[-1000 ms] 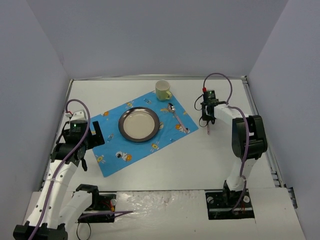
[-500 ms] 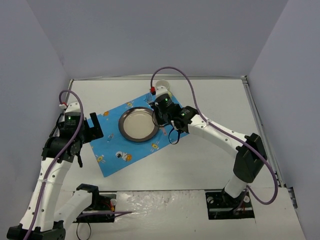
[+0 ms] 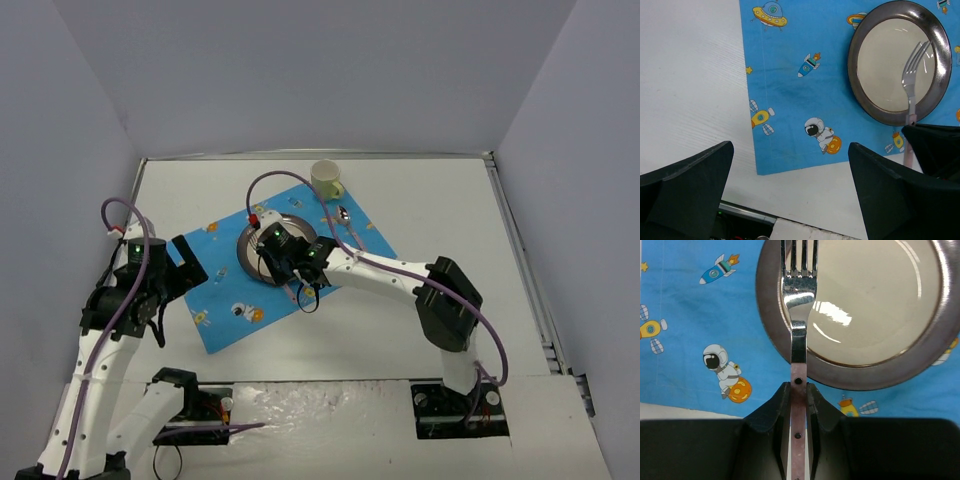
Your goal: Set the dinner table for one person
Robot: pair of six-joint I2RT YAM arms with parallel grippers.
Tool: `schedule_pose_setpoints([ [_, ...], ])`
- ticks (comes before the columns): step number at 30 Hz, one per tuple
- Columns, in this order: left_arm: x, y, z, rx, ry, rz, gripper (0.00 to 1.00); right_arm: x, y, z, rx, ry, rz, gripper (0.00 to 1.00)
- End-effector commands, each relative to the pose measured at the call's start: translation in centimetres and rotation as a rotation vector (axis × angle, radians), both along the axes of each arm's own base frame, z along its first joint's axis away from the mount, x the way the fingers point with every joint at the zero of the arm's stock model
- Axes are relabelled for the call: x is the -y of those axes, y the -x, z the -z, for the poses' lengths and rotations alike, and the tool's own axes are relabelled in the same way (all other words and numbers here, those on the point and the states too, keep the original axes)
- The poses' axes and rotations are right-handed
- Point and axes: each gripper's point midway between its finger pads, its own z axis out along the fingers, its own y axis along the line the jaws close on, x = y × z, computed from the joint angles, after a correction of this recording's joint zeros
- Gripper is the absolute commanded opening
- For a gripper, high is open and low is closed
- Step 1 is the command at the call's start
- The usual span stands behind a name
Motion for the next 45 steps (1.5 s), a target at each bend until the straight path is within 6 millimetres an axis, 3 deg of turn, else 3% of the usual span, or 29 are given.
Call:
schedule_pose_setpoints([
  [1, -0.2, -0.7, -1.0, 0.019, 0.032, -0.078, 0.97, -4.8, 0.7, -2.8, 0.061, -0.114, -0.029, 0.00],
  [11, -3.0, 1.9, -2.8, 0.050, -0.064, -0.161, 0.97, -11.2, 2.5, 0.3, 0.025, -0.139, -0.038, 0.00],
  [20, -4.4, 4.9, -4.6, 0.069, -0.135, -0.139, 0.97, -14.0, 2.2, 2.0, -0.016, -0.178, -0.017, 0.00],
  [27, -4.5, 6.0, -4.5, 0.056, -0.149, -0.120, 0.97, -14.9, 2.4, 3.0, -0.045, -0.196, 0.013, 0.00],
  [45, -3.8, 5.8, -4.2, 0.057, -0.119, -0.095, 0.97, -15.2, 2.8, 5.2, -0.074, -0.181, 0.045, 0.00],
])
